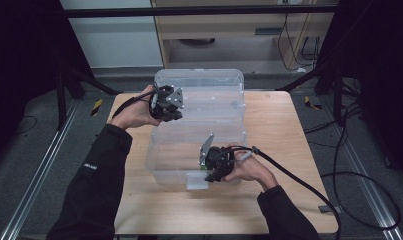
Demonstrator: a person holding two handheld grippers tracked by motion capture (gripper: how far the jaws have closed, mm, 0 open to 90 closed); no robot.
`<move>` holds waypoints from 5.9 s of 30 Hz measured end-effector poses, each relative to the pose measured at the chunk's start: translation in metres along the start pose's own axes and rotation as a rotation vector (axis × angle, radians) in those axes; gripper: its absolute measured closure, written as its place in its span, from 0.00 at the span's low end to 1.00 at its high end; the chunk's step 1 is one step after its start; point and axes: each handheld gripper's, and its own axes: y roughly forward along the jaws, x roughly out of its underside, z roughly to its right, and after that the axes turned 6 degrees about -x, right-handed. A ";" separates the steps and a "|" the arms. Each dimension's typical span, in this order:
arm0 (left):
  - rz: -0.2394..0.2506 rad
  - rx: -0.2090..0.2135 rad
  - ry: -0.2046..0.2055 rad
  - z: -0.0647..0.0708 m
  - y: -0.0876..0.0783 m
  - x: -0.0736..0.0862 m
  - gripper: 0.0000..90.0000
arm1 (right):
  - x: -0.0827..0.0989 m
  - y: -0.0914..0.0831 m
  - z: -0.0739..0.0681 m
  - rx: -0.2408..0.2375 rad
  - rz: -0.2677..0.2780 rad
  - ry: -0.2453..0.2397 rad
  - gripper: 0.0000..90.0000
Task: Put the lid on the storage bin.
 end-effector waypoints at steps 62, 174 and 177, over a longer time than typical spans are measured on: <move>-0.108 0.025 0.196 0.048 -0.033 0.021 0.94 | 0.038 -0.051 -0.020 0.154 0.336 0.108 0.88; 0.290 -0.146 -0.389 0.072 -0.048 0.056 0.55 | 0.099 -0.113 0.026 0.500 0.804 0.598 1.00; 0.300 -0.168 -0.407 0.072 -0.050 0.062 0.56 | 0.101 -0.112 0.025 0.499 0.802 0.592 1.00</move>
